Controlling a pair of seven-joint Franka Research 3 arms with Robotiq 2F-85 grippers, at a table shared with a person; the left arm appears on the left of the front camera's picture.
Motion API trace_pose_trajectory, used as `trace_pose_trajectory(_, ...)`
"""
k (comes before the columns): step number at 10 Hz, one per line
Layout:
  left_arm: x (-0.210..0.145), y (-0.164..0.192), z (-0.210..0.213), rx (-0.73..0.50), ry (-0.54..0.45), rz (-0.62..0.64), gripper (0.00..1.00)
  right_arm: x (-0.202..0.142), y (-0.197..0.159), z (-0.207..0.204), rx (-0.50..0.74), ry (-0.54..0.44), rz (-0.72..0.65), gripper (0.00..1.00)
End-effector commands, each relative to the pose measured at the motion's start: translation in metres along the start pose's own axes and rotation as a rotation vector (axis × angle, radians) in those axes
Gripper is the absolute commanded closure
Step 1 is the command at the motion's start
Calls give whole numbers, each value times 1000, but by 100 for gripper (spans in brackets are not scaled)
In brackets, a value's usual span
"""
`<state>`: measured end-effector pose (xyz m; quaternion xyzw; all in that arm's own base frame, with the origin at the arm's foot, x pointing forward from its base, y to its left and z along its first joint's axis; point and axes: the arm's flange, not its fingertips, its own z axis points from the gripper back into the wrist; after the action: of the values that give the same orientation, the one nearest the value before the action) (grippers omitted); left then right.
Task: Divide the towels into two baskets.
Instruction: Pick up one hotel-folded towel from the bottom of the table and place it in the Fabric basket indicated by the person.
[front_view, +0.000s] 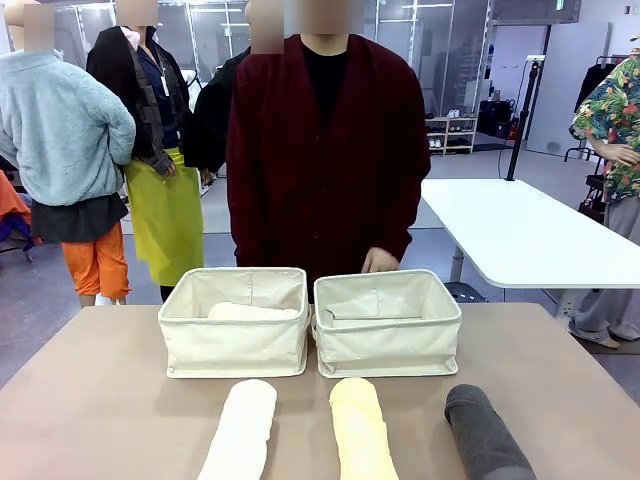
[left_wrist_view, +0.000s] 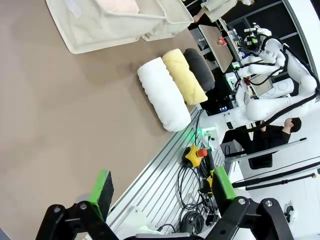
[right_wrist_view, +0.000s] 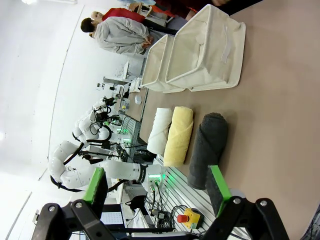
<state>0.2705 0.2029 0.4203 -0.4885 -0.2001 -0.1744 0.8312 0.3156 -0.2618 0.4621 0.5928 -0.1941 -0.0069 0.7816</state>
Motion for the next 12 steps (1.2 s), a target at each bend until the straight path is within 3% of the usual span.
trace_pose_trajectory(1, -1, -3, 3, 8, 6, -8, 0, -1, 3, 1, 10, -4, 11, 0)
trace_pose_trajectory(6, -1, -3, 3, 8, 6, -8, 0, 0, 0, 0, 0, 0, 0, 0)
trace_pose_trajectory(7, -1, -3, 3, 8, 6, -8, 0, -2, 16, -8, 12, 86, 5, 0)
trace_pose_trajectory(10, -1, -3, 3, 8, 6, -8, 0, 1, 50, -88, -301, 222, -44, 0)
trace_pose_trajectory(12, -1, -3, 3, 8, 6, -8, 0, 2, 56, -158, -426, 319, -37, 0)
